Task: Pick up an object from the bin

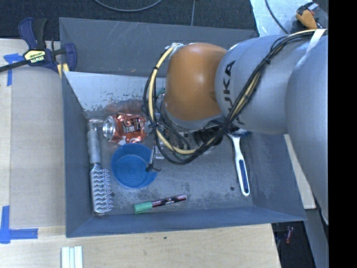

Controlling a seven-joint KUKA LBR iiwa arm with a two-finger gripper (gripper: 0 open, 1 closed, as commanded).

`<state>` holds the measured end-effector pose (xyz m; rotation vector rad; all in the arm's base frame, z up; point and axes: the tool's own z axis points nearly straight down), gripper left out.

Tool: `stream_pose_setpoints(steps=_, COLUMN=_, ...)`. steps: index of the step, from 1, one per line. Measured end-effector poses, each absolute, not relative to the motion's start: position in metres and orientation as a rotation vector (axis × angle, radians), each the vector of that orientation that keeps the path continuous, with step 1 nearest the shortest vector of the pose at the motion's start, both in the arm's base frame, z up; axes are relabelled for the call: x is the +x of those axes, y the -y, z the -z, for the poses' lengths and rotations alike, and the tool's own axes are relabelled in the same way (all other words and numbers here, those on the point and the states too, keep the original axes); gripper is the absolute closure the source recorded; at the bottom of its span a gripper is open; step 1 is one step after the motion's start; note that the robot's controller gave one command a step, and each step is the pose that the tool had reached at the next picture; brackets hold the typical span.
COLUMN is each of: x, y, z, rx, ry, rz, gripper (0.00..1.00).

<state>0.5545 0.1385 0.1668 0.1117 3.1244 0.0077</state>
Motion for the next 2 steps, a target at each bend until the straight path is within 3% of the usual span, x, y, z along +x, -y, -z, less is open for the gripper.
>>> stream_pose_setpoints(steps=2, x=0.571, y=-0.166, z=-0.111, rx=0.115, ry=-3.126, rz=-0.007, gripper=0.0)
